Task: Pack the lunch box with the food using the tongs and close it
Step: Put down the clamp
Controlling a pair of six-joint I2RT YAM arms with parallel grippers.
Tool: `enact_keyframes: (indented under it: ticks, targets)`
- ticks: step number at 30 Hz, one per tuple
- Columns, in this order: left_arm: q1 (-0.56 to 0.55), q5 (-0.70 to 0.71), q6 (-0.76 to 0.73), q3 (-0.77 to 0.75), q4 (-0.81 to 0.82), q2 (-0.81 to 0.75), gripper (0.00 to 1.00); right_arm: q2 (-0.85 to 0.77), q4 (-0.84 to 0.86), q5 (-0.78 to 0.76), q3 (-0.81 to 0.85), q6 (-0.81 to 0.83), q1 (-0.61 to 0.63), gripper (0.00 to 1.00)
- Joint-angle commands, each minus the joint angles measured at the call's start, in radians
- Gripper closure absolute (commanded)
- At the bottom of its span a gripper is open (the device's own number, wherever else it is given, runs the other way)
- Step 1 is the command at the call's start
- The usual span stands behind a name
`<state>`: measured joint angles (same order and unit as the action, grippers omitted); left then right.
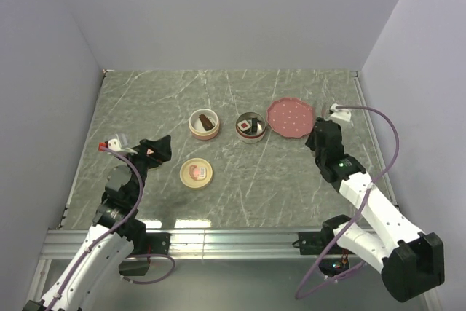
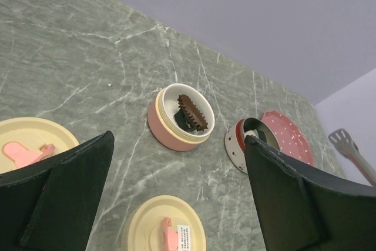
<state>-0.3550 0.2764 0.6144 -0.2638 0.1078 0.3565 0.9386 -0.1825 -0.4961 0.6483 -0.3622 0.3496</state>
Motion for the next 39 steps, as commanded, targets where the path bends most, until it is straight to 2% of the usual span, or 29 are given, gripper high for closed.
enact_keyframes:
  ticks: [1,5,13,29,39]
  targets:
    - [-0.002,-0.020,0.008,0.008,0.029,-0.017,0.01,-0.034,-0.017,0.017,-0.025,-0.033,-0.082,0.57]
    - [-0.002,-0.017,0.007,0.009,0.026,-0.024,0.00,-0.015,-0.048,0.004,-0.033,-0.049,-0.133,0.57]
    - [-0.001,-0.017,0.005,0.011,0.032,-0.019,0.01,0.071,-0.044,0.041,-0.050,-0.063,-0.158,0.57]
    - [-0.002,-0.017,0.004,0.006,0.038,-0.002,0.01,0.282,-0.120,0.091,0.059,-0.027,-0.228,0.57]
    - [-0.002,-0.020,0.005,0.003,0.036,0.006,0.01,0.518,-0.166,0.106,0.207,0.020,-0.271,0.57]
